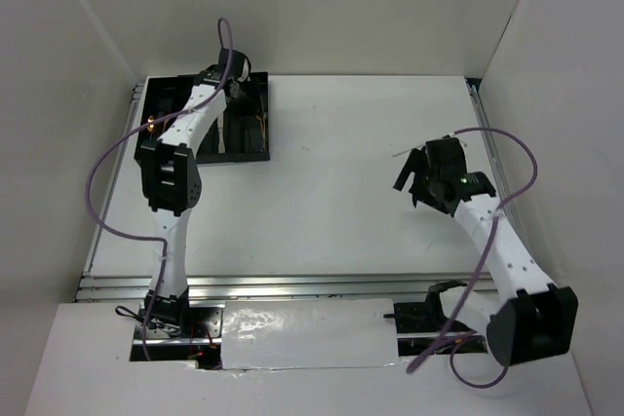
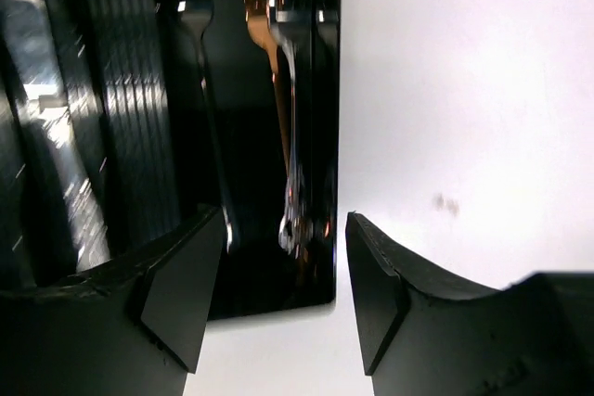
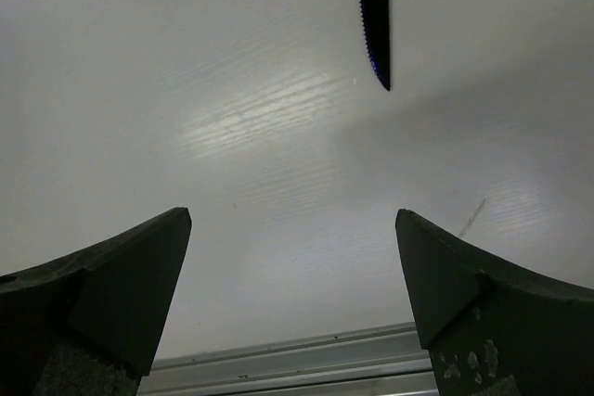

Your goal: Sort the eating utensils into containers

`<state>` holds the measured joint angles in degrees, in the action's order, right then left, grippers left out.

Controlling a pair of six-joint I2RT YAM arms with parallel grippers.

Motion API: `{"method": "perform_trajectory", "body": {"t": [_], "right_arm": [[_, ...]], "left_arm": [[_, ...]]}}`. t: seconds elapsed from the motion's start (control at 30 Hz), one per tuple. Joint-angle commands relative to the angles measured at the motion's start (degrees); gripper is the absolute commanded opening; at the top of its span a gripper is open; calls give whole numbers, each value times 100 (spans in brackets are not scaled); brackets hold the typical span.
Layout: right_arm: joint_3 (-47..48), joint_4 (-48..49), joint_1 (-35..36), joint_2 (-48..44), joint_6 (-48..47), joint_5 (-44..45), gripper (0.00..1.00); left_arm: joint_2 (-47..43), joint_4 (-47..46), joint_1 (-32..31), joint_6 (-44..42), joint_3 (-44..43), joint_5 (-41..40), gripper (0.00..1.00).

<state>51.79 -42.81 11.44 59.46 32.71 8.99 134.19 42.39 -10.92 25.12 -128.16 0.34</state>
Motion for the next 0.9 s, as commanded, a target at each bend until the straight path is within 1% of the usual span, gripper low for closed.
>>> {"method": "perform_trajectory", "body": {"t": [0.0,0.03,0.07,0.1,0.13,0.2,0.23,0.27,0.3,0.33,0.43,0.5,0.53,0.6,0.63,0.67,0.7,0.77,0.8,0.83,0.87], "right_arm": [[111,465,-484,730,-54,-670,99],[182,510,-676,907,-63,-697,99],[313,536,-791,1083,-106,-802,98],[366,641,-888,1459,-116,-838,98],[410,703,-1063,1628,-98,-873,97],[534,913,-1100,1927,-45,-682,97],[577,984,-1318,2259,-45,-662,97],[717,1020,-1355,2445,-80,-671,96],[832,1003,-1381,2630,-98,-688,95],[1085,985,-1399,3032,-89,-697,93],[1630,924,-1487,3719,-11,-838,90],[1930,897,-1539,4010,7,-803,90],[2366,819,-1566,4186,25,-794,90],[2782,634,-1636,4678,16,-829,92],[3254,538,-1671,4836,60,-1012,95],[3476,406,-1715,5134,78,-1170,95],[3774,396,-1707,5241,147,-1381,93],[3987,466,-1646,5452,209,-1366,89],[4284,440,-1541,5558,270,-1235,84],[4522,301,-1505,5707,288,-1016,83],[4794,-75,-1444,6082,306,-988,83]], "left_arm": [[-1402,-46,-68,-262,500,63,68],[-1657,-90,-121,-289,1007,63,68],[-2155,-117,-156,-315,1256,-7,67],[-2360,-204,-191,-350,1537,-8,67],[-2850,-240,-278,-342,2079,1,67],[-3318,-415,-384,-315,2722,123,66],[-3782,-790,-463,-246,3492,272,66],[-4004,-985,-499,-175,3856,413,66],[-4197,-1135,-551,8,4486,580,66],[-4556,-1345,-587,71,4762,668,66],[-5015,-1410,-744,168,5387,714,66],[-5209,-1278,-798,98,5485,530,66],[-5262,-1182,-798,63,5494,459,66],[-5342,-935,-780,-25,5460,310,66],[-5420,-874,-737,-103,5451,187,66],[-5465,-803,-702,-139,5442,151,66],[-5517,-777,-606,-174,5442,133,66],[-5561,-794,-500,-210,5468,150,66],[-5579,-837,-412,-201,5503,168,66],[-5579,-890,-376,-184,5556,238,66],[-5571,-1056,-237,-183,5687,395,66]]}}
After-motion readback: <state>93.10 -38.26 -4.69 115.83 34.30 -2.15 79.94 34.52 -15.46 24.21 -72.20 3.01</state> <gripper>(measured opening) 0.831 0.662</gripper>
